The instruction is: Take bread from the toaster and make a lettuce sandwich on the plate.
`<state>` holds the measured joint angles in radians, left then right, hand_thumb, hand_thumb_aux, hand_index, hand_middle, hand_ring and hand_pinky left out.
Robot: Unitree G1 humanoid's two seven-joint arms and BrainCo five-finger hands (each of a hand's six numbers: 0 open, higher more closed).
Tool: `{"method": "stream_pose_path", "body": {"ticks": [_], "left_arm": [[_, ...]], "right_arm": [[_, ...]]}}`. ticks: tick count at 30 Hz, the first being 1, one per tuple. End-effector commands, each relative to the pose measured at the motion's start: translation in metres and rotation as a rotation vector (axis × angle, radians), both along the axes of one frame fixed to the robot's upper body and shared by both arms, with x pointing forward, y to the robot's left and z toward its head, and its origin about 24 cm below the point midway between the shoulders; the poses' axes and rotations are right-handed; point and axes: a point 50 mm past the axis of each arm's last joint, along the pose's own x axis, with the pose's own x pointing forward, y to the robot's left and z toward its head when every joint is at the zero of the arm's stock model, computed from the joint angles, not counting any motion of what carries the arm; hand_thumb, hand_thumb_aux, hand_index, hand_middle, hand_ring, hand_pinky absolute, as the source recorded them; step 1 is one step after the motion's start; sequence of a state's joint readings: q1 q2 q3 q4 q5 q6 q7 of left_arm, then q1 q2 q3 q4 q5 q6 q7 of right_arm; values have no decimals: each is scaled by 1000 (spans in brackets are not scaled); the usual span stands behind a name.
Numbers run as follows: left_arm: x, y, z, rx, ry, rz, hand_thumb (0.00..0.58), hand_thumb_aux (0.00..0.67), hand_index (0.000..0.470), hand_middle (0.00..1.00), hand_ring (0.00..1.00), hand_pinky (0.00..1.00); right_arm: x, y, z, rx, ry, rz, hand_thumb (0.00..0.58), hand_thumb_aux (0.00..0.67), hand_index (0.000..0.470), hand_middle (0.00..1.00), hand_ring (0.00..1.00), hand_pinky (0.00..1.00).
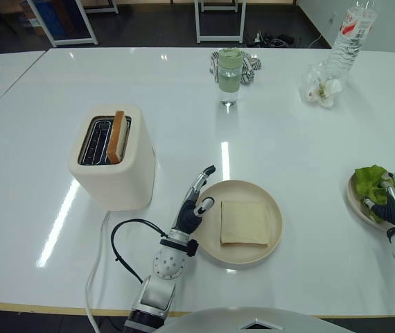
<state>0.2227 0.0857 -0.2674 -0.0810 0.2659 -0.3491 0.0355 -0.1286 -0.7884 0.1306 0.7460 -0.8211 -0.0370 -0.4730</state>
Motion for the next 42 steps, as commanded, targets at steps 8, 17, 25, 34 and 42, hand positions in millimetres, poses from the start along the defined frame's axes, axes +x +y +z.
{"method": "stream_pose_path", "body": {"ticks": [8, 17, 25, 34, 42], "left_arm": [[-2, 0, -1, 14, 13, -12, 0, 0, 0, 0, 0, 0], [-2, 0, -1, 19, 13, -11, 0, 0, 0, 0, 0, 0], [-2, 0, -2, 20, 17, -11, 0, 0, 0, 0, 0, 0], [-3, 0, -3, 18, 21, -2, 0, 0, 0, 0, 0, 0], [-3, -1, -4, 18, 25, -2, 0, 0, 0, 0, 0, 0]], "right_arm": [[9, 1, -13, 49, 38, -7, 580, 670, 470, 0, 0, 0], [8, 0, -12, 80, 34, -2, 580, 670, 470, 0, 0, 0], [6, 1, 8, 76, -62, 35, 580, 670, 470, 0, 0, 0], [-2, 28, 62, 63, -223, 140, 580, 670, 470, 0, 0, 0], [-11, 65, 91, 100, -295, 250, 580, 670, 470, 0, 0, 0]]}}
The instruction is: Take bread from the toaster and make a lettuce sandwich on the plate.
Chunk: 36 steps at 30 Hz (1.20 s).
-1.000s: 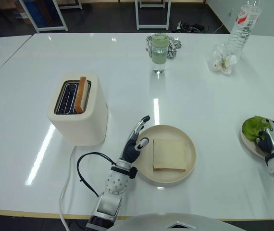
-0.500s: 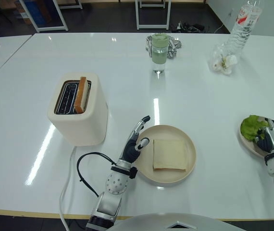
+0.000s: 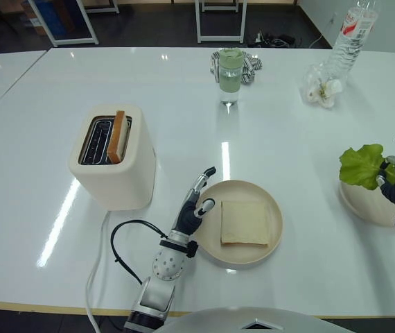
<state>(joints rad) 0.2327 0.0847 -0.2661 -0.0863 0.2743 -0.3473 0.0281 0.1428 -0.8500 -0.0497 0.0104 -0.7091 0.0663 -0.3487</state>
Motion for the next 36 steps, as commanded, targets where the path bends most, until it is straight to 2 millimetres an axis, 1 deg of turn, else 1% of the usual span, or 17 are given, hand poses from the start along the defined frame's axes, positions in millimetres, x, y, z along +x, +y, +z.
{"method": "stream_pose_path", "body": {"ticks": [1, 4, 7, 13, 19, 29, 33, 36], "left_arm": [[-1, -1, -4, 9, 19, 3, 0, 0, 0, 0, 0, 0], [-1, -1, -4, 8, 19, 4, 0, 0, 0, 0, 0, 0], [1, -2, -4, 7, 18, 5, 0, 0, 0, 0, 0, 0], [5, 1, -5, 7, 15, 14, 0, 0, 0, 0, 0, 0], [7, 2, -5, 6, 16, 24, 0, 0, 0, 0, 0, 0], [7, 1, -8, 8, 26, 22, 0, 0, 0, 0, 0, 0], [7, 1, -8, 10, 29, 20, 0, 0, 0, 0, 0, 0], [6, 1, -8, 11, 31, 19, 0, 0, 0, 0, 0, 0]], "right_arm": [[-5, 24, 13, 31, -27, 78, 580, 670, 470, 0, 0, 0], [-8, 48, 19, 66, -35, 170, 580, 670, 470, 0, 0, 0], [-11, 76, 18, 126, -19, 272, 580, 670, 470, 0, 0, 0], [-17, 122, -1, 226, 61, 445, 580, 670, 470, 0, 0, 0], [-29, 158, -25, 275, 164, 567, 580, 670, 470, 0, 0, 0], [-41, 190, -58, 323, 298, 661, 580, 670, 470, 0, 0, 0], [-37, 190, -66, 316, 317, 655, 580, 670, 470, 0, 0, 0], [-36, 188, -68, 308, 324, 647, 580, 670, 470, 0, 0, 0]]}}
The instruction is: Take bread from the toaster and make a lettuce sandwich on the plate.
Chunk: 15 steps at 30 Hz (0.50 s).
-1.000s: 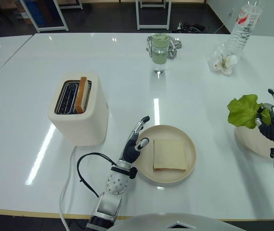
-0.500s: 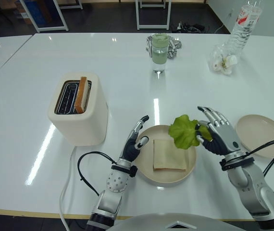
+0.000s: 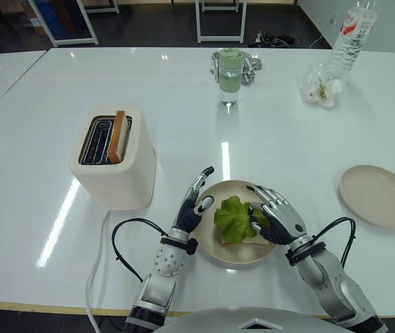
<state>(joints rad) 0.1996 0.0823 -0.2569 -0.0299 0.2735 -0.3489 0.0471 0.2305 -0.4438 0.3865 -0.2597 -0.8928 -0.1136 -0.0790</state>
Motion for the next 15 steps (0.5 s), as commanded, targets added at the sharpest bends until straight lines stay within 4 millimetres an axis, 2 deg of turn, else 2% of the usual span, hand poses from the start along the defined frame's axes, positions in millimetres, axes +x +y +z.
{"method": "stream_pose_path", "body": {"ticks": [1, 15], "left_arm": [[0, -1, -2, 5, 15, -1, 0, 0, 0, 0, 0, 0], [0, 0, -3, 13, 17, -5, 0, 0, 0, 0, 0, 0]], "right_arm": [[4, -3, -3, -29, 4, 0, 580, 670, 470, 0, 0, 0], [3, -5, -6, -66, 10, 4, 580, 670, 470, 0, 0, 0]]}}
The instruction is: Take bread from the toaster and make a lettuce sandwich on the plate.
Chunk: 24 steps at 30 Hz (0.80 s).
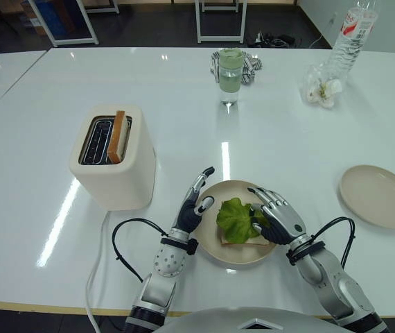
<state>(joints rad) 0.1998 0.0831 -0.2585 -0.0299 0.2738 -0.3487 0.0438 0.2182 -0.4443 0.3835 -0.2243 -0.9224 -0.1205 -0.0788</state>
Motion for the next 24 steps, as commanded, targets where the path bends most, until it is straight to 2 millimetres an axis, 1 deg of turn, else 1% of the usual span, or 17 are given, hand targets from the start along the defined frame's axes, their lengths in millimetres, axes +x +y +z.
{"method": "stream_pose_path", "body": {"ticks": [1, 3, 4, 5, 8, 13, 15, 16, 19, 21, 24], "left_arm": [[0, 0, -2, 12, 15, -1, 0, 0, 0, 0, 0, 0], [0, 0, -2, 13, 15, -1, 0, 0, 0, 0, 0, 0], [0, 1, -2, 13, 15, -1, 0, 0, 0, 0, 0, 0], [0, 1, -2, 14, 15, -2, 0, 0, 0, 0, 0, 0], [1, 1, -2, 17, 13, -5, 0, 0, 0, 0, 0, 0], [1, 3, -1, 20, 11, -3, 0, 0, 0, 0, 0, 0], [0, 2, -2, 20, 12, -6, 0, 0, 0, 0, 0, 0], [0, 2, -2, 20, 13, -8, 0, 0, 0, 0, 0, 0], [1, 3, -1, 22, 11, -10, 0, 0, 0, 0, 0, 0], [2, 4, -1, 24, 10, -13, 0, 0, 0, 0, 0, 0], [2, 5, 0, 28, 9, -17, 0, 0, 0, 0, 0, 0]], "right_arm": [[1, -3, 0, -28, 4, 3, 580, 670, 470, 0, 0, 0], [1, -5, 1, -36, -2, -2, 580, 662, 464, 0, 0, 0], [1, -7, 2, -42, -5, -4, 578, 631, 442, 0, 0, 0], [0, -9, 3, -49, -8, -8, 577, 625, 439, 0, 0, 0], [-2, -20, 9, -88, -19, -19, 574, 604, 424, 0, 0, 0], [-5, -44, 33, -151, -66, -46, 566, 568, 398, 0, 0, 0], [-3, -48, 41, -148, -80, -50, 563, 554, 389, 0, 0, 0], [-3, -48, 44, -134, -81, -49, 564, 560, 393, 0, 0, 0], [-2, -43, 41, -111, -57, -30, 577, 623, 437, 0, 0, 0], [-2, -38, 34, -96, -28, -18, 579, 641, 450, 0, 0, 0], [-3, -35, 28, -83, -19, -23, 574, 602, 422, 0, 0, 0]]}}
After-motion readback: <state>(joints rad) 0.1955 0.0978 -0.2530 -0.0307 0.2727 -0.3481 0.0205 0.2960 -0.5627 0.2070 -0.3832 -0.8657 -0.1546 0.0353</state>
